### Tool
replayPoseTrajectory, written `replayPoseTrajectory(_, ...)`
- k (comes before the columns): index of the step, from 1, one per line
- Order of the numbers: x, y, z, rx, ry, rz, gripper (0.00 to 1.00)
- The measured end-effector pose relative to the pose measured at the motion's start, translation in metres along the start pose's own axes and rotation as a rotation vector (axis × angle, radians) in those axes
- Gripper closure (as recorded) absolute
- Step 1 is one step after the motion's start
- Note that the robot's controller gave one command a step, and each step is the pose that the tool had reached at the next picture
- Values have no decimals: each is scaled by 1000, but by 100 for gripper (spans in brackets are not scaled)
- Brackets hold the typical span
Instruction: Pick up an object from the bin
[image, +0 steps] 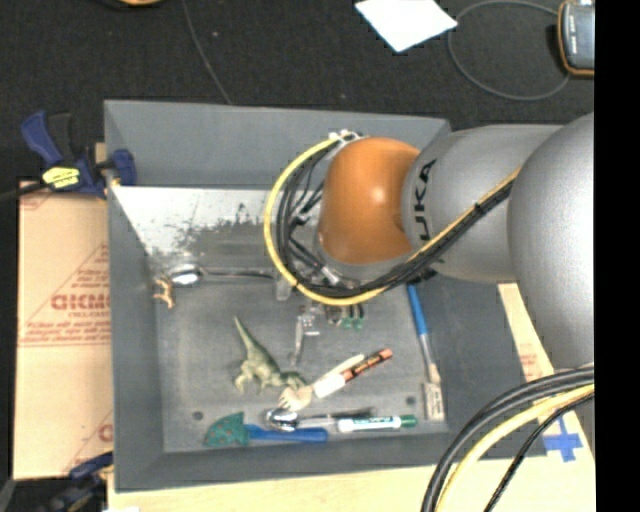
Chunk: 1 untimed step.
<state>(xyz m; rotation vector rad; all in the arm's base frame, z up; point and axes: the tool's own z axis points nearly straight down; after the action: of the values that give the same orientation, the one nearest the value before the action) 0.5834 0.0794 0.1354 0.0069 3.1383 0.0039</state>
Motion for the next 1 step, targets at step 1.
replayPoseTrajectory(1, 3, -17, 64, 0, 0, 170, 0)
